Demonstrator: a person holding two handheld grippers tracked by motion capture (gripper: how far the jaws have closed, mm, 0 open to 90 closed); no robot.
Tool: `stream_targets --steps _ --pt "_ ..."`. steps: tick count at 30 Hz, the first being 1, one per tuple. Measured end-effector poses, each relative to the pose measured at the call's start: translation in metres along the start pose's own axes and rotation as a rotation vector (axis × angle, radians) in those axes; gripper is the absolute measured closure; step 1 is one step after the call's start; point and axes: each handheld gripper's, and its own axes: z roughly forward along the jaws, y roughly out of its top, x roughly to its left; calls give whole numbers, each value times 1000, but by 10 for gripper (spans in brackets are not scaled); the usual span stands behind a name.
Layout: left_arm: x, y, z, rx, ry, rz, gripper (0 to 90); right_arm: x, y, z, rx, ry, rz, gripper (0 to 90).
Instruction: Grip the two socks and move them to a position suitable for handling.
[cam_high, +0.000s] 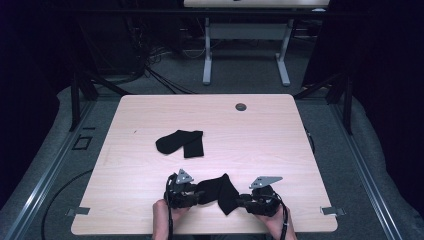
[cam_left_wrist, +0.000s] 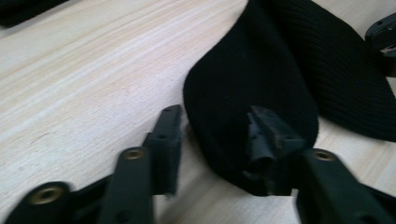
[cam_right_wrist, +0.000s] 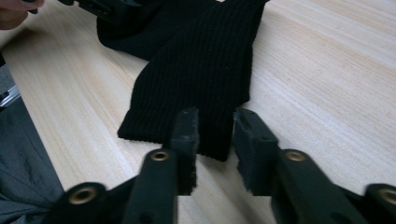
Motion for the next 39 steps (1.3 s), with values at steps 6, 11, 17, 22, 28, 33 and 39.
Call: stream_targets --steps 6,11,17,22,28,33,39 --pt "0 -1 0 -3 4 9 790 -1 1 1 -3 -1 0 848" --pt "1 -3 -4 -14 9 2 878 -2 1 -4 -15 -27 -1 862" --pt "6 -5 -15 -34 16 -2 885 -12 2 -21 -33 -57 4 862" --pt "13 -7 -19 -47 8 -30 886 -21 4 -33 -40 -80 13 863" --pt "19 -6 -21 -27 0 -26 885 -32 9 -42 -31 -106 -4 859" --pt "23 -2 -20 -12 -6 -14 882 -43 13 -38 24 -142 -53 851" --pt "30 1 -19 -11 24 -64 570 -59 19 -30 35 -214 -40 630"
